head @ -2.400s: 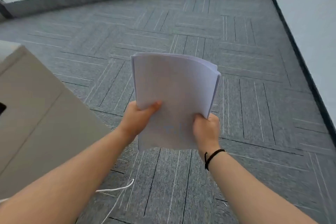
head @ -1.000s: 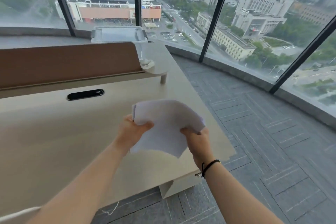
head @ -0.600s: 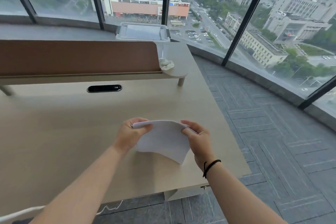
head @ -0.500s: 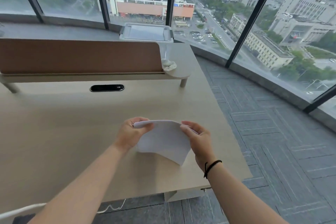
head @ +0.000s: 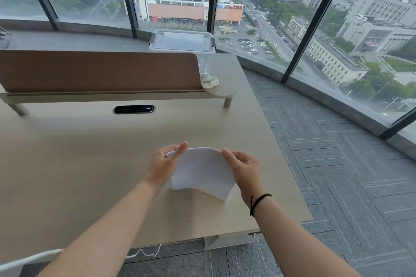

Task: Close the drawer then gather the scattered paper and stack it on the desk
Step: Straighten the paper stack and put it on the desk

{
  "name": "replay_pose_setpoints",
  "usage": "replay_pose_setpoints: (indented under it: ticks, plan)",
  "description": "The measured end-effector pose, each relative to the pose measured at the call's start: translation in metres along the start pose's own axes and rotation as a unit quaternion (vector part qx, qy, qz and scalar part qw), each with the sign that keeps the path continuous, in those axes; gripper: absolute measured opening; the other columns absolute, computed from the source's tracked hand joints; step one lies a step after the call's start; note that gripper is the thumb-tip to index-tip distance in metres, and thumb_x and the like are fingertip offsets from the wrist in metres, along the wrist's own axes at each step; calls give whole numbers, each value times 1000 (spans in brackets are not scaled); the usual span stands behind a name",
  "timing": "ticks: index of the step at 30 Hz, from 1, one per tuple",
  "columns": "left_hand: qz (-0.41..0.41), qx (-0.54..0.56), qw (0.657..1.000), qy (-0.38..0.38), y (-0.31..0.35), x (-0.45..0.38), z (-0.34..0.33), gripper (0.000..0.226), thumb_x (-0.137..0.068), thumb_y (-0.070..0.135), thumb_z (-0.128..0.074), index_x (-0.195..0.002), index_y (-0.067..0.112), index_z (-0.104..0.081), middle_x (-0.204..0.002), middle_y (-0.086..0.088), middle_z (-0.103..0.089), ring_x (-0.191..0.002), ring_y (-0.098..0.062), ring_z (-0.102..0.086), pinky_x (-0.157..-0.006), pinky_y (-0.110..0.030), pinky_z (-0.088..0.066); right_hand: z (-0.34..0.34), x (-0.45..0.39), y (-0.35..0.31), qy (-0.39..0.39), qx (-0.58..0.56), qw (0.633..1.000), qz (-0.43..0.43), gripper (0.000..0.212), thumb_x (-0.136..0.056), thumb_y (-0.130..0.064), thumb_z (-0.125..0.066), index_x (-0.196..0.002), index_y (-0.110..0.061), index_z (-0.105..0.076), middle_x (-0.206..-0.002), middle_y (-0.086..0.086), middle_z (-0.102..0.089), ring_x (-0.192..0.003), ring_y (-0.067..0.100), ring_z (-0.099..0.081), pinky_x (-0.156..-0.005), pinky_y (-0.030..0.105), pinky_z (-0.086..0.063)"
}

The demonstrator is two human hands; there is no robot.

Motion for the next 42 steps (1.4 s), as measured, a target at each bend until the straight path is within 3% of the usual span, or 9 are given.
replay_pose_setpoints:
  ticks: [12, 15, 17, 22, 24, 27, 30, 33, 42]
  plan:
    - [-17, -24, 999, -17, 5, -14, 1, 52, -88, 55, -61, -80, 4, -68, -73, -7, -46, -68, -18, -40, -64, -32, -29, -3, -4, 8, -40, -1, 999, -9, 32, -66, -30, -85, -93, -16, -74, -87, 0, -79, -75, 13, -68, -67, 27, -51]
    - [-19, -23, 999, -21, 4, -18, 6, 60, -85, 62, -59, -81, 2, -66, -75, -5, -43, -70, -21, -36, -67, -34, -26, -2, -5, 11, -41, 15, 999, -9, 13, -77, -8, -71, -83, -18, -76, -75, -2, -72, -69, 14, -61, -63, 26, -46]
    - [-21, -15, 999, -21, 1, -21, 11, 67, -80, 68, -60, -82, 2, -65, -75, -6, -43, -71, -22, -36, -70, -35, -26, -2, -7, 14, -32, 37, 999, -7, 27, -82, 4, -56, -77, -15, -75, -71, -2, -64, -67, 14, -52, -62, 26, -41]
    - [-42, 22, 997, -56, 1, -19, 15, 71, -52, 78, -75, -84, 14, -76, -79, -4, -68, -72, -17, -56, -68, -30, -40, -3, -15, 15, 16, 56, 998, -2, 20, -78, 3, -41, -80, 9, -60, -74, 3, -47, -76, 17, -36, -71, 33, -27]
    - [-48, 25, 994, -93, -1, -18, 13, 72, -45, 70, -84, -90, 14, -76, -86, -1, -73, -74, -11, -63, -66, -21, -46, -2, -15, 17, 23, 42, 999, -6, 19, -79, 4, -44, -79, 7, -63, -73, 4, -52, -73, 16, -41, -69, 32, -31]
    - [-16, -5, 991, -130, -18, -17, 9, 39, -59, 34, -89, -92, 18, -76, -89, 1, -76, -79, -11, -68, -68, -23, -52, 2, -15, 26, 30, 39, 999, -14, 24, -82, 7, -47, -81, -3, -69, -77, 3, -62, -74, 17, -51, -69, 32, -39]
    - [22, -23, 994, -100, -42, -22, 10, 23, -66, 20, -80, -89, 24, -79, -90, 5, -79, -89, -19, -73, -80, -35, -55, 1, -15, 42, 32, 44, 998, -34, 30, -81, 9, -50, -84, -13, -71, -84, 3, -66, -81, 19, -55, -70, 32, -43]
    - [43, -11, 996, -71, -46, -26, 8, 24, -70, 7, -74, -88, 23, -78, -84, 8, -79, -85, -17, -71, -80, -34, -54, -3, -15, 53, 51, 25, 997, -47, 28, -78, 10, -54, -83, -13, -70, -84, 5, -65, -81, 20, -55, -70, 33, -43]
    - [26, -18, 993, -110, -39, -34, -2, 32, -62, 10, -66, -92, 17, -76, -82, 3, -73, -74, -9, -66, -67, -26, -49, -18, -20, 51, 41, -29, 998, -27, 39, -76, 15, -51, -92, -13, -72, -83, 0, -69, -77, 16, -60, -69, 29, -47]
Point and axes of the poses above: each hand's wrist, its own x-axis away from the middle knuckle, its own z-axis out of the back of the hand, y = z × x, the point moved 8 cm from there along -x, towards the middle knuckle
